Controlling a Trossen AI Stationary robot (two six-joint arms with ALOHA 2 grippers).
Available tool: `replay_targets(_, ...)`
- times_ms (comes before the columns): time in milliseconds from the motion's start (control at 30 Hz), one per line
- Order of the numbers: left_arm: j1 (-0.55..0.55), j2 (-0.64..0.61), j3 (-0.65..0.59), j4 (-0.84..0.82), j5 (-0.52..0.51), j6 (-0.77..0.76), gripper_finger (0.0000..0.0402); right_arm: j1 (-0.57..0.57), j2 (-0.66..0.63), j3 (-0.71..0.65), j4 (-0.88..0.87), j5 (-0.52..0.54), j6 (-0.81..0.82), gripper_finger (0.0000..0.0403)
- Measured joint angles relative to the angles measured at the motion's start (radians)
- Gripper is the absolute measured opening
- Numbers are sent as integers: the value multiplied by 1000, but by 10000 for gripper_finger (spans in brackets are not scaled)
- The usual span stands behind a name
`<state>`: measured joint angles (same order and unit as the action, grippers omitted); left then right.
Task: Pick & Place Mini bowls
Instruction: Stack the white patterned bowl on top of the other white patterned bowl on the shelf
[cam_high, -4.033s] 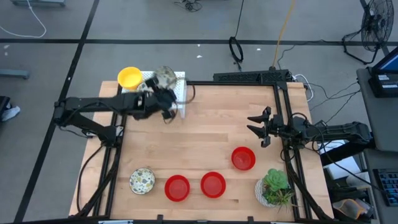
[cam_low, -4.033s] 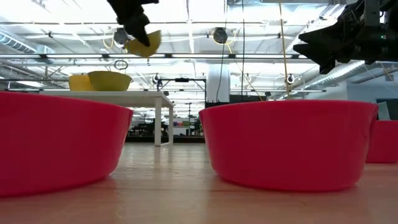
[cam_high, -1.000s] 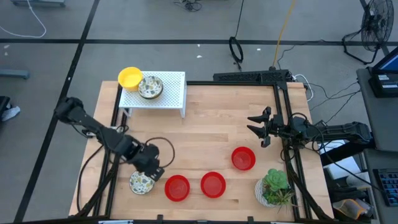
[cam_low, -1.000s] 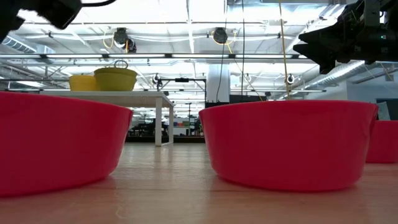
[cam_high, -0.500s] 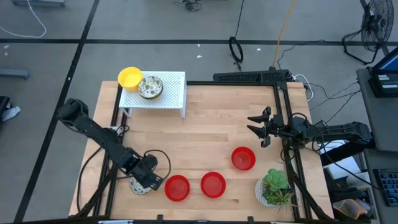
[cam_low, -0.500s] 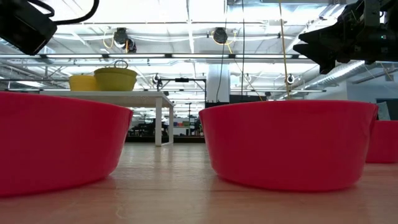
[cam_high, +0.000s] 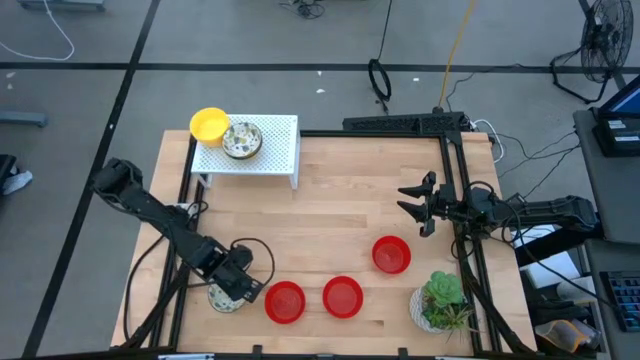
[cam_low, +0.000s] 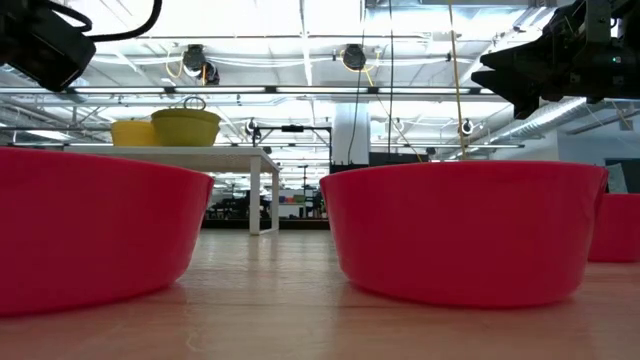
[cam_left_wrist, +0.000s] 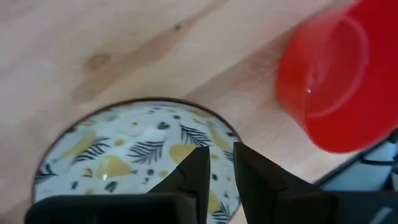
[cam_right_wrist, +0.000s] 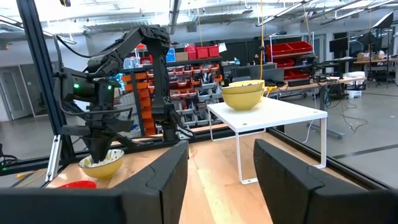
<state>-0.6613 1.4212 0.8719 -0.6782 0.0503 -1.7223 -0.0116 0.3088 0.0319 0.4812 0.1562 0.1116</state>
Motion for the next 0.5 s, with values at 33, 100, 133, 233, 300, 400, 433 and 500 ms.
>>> replay_targets(33, 0, 0, 0, 6, 0, -3, 78, 0, 0, 0, 0, 0, 0, 169)
replay_targets(100, 3, 0, 0, 22, 1, -9, 96, 0, 0, 0, 0, 0, 0, 169)
replay_targets(133, 5, 0, 0, 26, 1, -9, 110, 0, 0, 0, 0, 0, 0, 169)
replay_targets(233, 6, 0, 0, 27, 1, -12, 165, 0, 0, 0, 0, 0, 0, 169)
replay_targets(300, 7, 0, 0, 32, 1, -16, 200, 0, 0, 0, 0, 0, 0, 169)
replay_targets(400, 13, 0, 0, 36, 0, -44, 239, 0, 0, 0, 0, 0, 0, 169)
replay_targets(433, 17, 0, 0, 35, -3, -65, 248, 0, 0, 0, 0, 0, 0, 169)
replay_targets(500, 24, 0, 0, 32, -13, -101, 258, 0, 0, 0, 0, 0, 0, 169)
